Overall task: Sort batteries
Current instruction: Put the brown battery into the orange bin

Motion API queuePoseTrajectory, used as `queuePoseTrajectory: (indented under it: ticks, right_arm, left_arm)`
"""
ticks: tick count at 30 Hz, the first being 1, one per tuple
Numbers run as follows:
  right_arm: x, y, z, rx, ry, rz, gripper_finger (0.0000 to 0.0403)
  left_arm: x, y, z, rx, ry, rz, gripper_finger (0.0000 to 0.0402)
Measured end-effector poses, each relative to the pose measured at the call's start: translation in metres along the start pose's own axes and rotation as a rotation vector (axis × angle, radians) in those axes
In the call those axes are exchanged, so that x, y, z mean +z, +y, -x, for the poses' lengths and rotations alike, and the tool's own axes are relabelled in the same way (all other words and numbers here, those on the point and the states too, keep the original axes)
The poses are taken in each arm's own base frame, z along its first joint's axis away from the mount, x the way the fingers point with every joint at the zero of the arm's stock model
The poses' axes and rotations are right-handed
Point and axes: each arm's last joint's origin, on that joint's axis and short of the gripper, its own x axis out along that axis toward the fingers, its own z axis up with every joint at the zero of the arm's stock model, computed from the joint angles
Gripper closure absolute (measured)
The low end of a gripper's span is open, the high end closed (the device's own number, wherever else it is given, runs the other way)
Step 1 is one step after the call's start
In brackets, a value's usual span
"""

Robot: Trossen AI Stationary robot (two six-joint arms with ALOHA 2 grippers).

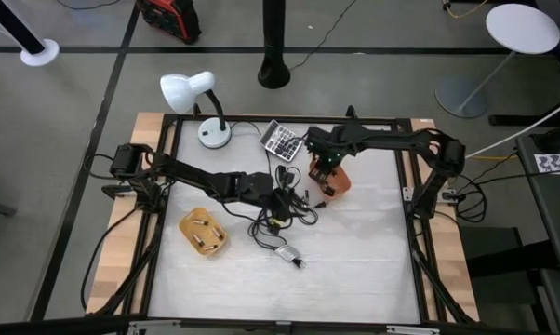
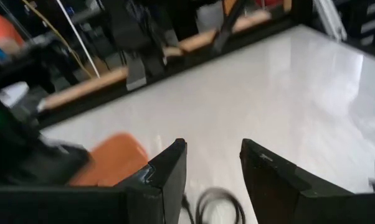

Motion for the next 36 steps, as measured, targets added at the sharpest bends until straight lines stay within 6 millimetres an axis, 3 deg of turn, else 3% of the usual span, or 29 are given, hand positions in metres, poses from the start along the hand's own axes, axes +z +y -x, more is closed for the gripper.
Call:
queuePoseTrajectory:
  ticks: [9, 21, 29, 36]
  right_arm:
    - [0.016, -0.009, 0.045, -0.104, -0.006, 0.055, 0.0283]
    - [0.027, 0.012, 0.107, -0.065, -0.067, 0.121, 0.0283]
    - [0.020, 0.045, 0.118, -0.023, -0.100, 0.215, 0.0283]
    - [0.007, 0.074, 0.121, 0.004, -0.101, 0.296, 0.0283]
  left_arm:
    - [-0.027, 0.015, -0.007, 0.008, 0.136, 0.002, 0.0259]
    - [-0.085, 0.032, -0.028, 0.014, 0.308, -0.010, 0.0259]
    - [-0.113, 0.043, -0.033, 0.029, 0.381, 0.018, 0.0259]
    - [-0.123, 0.041, -0.038, 0.016, 0.404, 0.015, 0.0259]
